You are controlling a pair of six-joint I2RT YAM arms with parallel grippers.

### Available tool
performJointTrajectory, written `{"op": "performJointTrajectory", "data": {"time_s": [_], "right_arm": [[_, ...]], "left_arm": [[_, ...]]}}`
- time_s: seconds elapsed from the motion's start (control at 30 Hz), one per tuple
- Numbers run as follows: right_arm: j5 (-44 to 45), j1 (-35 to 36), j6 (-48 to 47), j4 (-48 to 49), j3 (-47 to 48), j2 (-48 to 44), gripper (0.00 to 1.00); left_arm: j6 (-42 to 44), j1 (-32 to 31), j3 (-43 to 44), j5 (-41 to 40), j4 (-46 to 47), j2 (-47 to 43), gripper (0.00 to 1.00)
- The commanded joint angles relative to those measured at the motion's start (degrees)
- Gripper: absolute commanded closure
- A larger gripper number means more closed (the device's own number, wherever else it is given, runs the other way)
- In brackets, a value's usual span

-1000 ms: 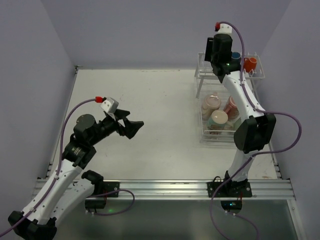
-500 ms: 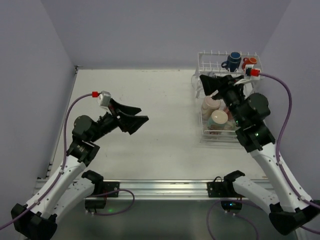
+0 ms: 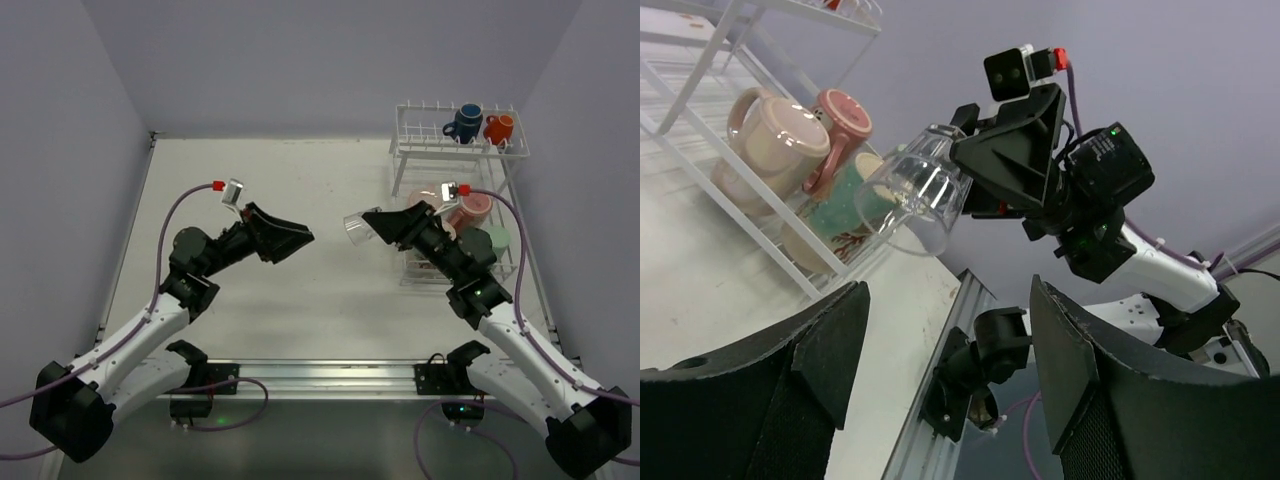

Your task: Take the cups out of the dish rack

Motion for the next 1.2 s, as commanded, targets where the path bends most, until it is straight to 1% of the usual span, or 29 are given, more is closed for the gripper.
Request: {"op": "performJointTrajectory", "data": {"time_s": [0.0,0.07,0.1,0.2,0.43,0.8,0.83,0.87,0.93,0.97,1.0,1.03,1.07,1.1,1.17], "right_arm": [[-3.6,0.3,5.7,9.4,-1.5,-0.7,0.74],[-4.1,0.3,6.2,10.8,-2.3,-0.2,0.74],[-4.4,0.5,6.6,11.5,-2.4,0.2,0.74],[-4.3,0.6,6.9,12.3,-2.5,1.0,0.74],[-3.9,1.6,7.0,13.2,-2.0,3.9,0.74],[-3.4,4.4,8.7,17.6,-3.8,7.0,0.74],[-3.0,5.0,9.3,18.7,-4.3,7.6,0.74],[-3.0,5.0,9.3,18.7,-4.3,7.6,0.74],[-2.7,5.4,9.9,19.8,-4.8,8.3,0.74],[-2.7,5.6,10.4,20.3,-5.1,9.0,0.74],[-2.7,5.8,11.0,20.9,-5.3,9.4,0.74],[-2.8,6.3,11.3,22.1,-5.8,9.8,0.74],[-2.7,6.5,11.5,22.5,-6.0,10.6,0.74],[-2.7,6.7,12.0,22.9,-6.0,10.9,0.74],[-2.3,7.2,12.3,24.0,-6.7,11.2,0.74]], "left_arm": [[-0.7,-1.7,3.6,-1.9,5.0,2.4,0.30],[-0.6,-2.4,3.9,-2.8,5.4,3.5,0.32],[-0.8,-3.0,4.0,-2.8,6.0,4.9,0.35],[-1.5,-4.7,4.3,-2.6,7.1,7.7,0.39],[-2.0,-10.0,6.2,-3.1,10.1,11.4,0.39],[-1.7,-11.4,5.9,-5.3,14.7,15.0,0.39],[-0.8,-11.7,5.4,-7.5,15.4,15.0,0.42],[-0.8,-12.0,5.4,-7.5,15.5,15.0,0.42],[0.3,-12.2,5.1,-9.3,15.8,14.9,0.46],[0.6,-12.3,5.0,-9.9,15.9,14.7,0.48],[1.2,-12.3,4.9,-10.4,16.1,14.5,0.57],[1.5,-12.3,4.8,-11.6,16.1,14.3,0.63],[1.9,-12.3,4.6,-12.4,16.1,13.9,0.73],[3.0,-12.3,4.3,-13.1,15.8,13.2,1.00],[4.4,-12.3,4.2,-15.7,13.4,12.2,1.00]]}}
